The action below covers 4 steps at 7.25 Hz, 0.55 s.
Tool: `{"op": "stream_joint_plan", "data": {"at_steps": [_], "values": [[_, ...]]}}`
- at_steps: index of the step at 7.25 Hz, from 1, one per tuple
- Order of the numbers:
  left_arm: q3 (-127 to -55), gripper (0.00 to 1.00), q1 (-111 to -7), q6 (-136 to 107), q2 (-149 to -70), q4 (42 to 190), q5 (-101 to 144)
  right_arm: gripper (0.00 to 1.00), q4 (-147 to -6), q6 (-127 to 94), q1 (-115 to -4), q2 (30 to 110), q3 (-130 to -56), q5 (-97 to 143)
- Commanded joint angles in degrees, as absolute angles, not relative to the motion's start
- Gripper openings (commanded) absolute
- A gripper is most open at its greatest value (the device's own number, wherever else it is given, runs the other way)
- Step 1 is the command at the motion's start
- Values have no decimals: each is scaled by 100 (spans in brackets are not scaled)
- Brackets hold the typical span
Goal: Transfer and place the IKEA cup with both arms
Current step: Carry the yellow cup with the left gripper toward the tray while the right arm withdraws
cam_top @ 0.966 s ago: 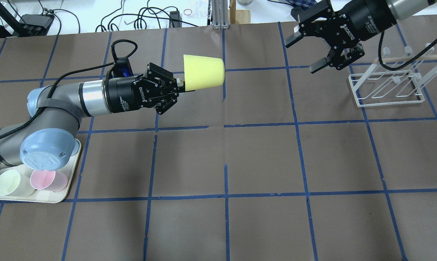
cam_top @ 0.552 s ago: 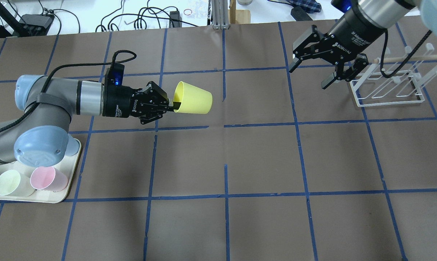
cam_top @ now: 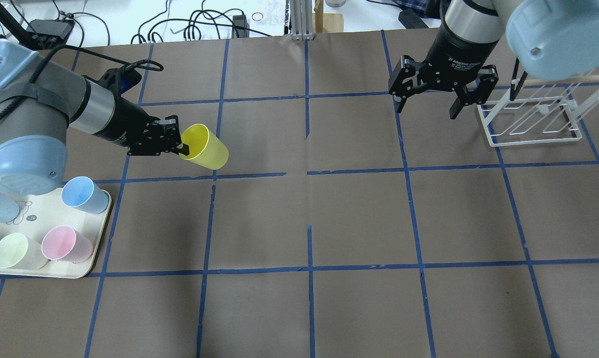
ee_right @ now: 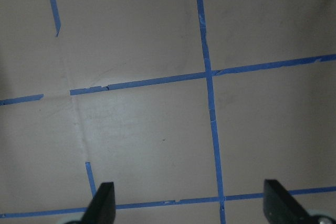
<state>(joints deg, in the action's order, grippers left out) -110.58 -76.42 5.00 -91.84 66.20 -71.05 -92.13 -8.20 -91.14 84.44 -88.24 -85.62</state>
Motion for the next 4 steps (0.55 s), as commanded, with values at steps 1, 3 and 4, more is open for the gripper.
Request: {"op": "stream_joint_plan", "data": {"at_steps": [1, 3, 4], "values": [[-10699, 0, -7402, 1446, -9106, 6775, -8567, 100, -9317, -774, -9176, 8438, -8850, -8692], [-10023, 0, -6526, 2586, -9201, 7625, -8736, 100, -9360, -765, -9141, 8437, -8868, -8658], [-9915, 0, -6060, 3210, -9254, 7864, -8693, 100, -9430, -773, -9141, 8429, -8868, -8675]]}}
